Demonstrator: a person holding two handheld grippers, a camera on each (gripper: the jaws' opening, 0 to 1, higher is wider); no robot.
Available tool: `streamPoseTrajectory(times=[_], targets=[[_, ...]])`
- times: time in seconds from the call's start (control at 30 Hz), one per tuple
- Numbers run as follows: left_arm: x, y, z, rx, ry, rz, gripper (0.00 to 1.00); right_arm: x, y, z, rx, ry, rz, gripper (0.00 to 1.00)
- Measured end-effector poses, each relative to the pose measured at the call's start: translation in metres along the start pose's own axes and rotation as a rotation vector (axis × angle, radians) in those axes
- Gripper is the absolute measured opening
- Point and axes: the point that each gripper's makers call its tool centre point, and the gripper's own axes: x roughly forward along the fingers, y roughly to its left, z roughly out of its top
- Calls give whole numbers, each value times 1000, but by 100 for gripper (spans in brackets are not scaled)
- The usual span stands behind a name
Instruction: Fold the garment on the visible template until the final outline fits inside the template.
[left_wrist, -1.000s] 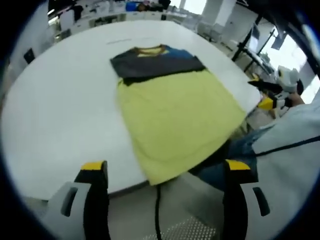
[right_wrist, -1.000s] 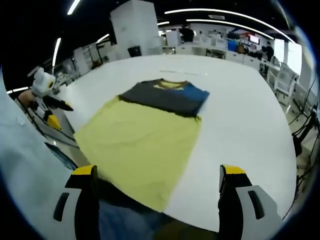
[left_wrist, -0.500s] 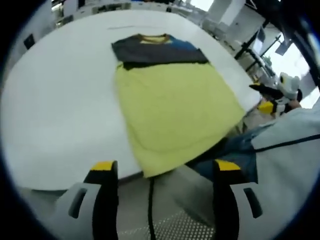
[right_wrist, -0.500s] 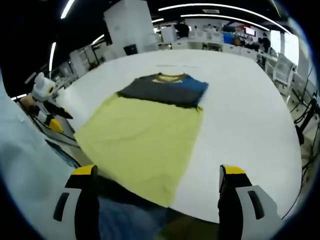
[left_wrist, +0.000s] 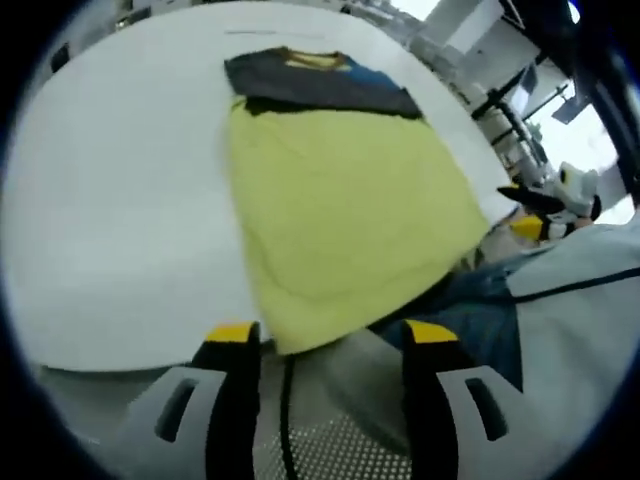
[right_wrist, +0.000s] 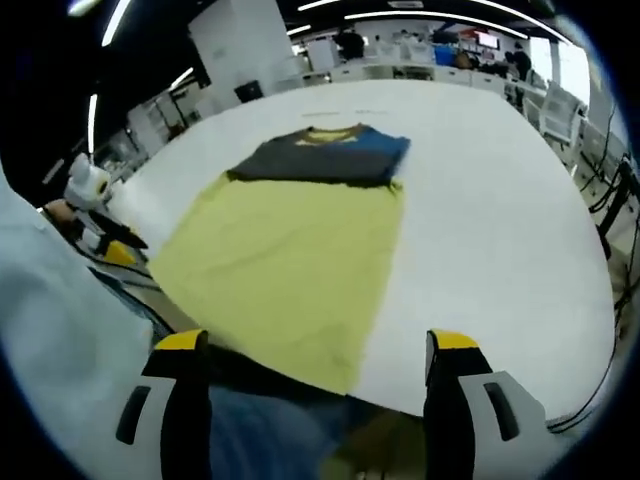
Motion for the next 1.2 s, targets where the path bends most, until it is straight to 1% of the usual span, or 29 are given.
streamPoseTrajectory(times=[0.1,0.17,0.43,0.53,0.63,0.7,0.8,0.97,1.03,1.1,1.2], targets=[[4,3,-3,-1,17,9,50,1,-3,-3,5,5,-12,83],[5,5,-4,-16,13,12,49,1,-5,-6,7,12,-20,82],[13,12,-10,-46,20,30,47,2,-5,-15,36,27,-15,79],[16,13,-12,-55,22,29,47,4,-6,-18,52,24,-7,73],[16,15,-11,-56,12,37,45,6,-6,-22,60,29,-2,72],[16,16,-10,-71,3,35,44,7,-6,-24,63,36,-1,71],[15,15,-10,-73,6,37,43,10,-7,-29,71,51,0,70],[17,13,-9,-78,6,33,40,13,-7,-34,89,58,4,68],[17,12,-9,-82,5,32,40,13,-8,-32,84,46,1,67],[17,12,-9,-79,7,31,40,12,-9,-32,100,44,1,67],[18,12,-9,-78,7,33,39,12,-10,-31,98,44,-4,63]])
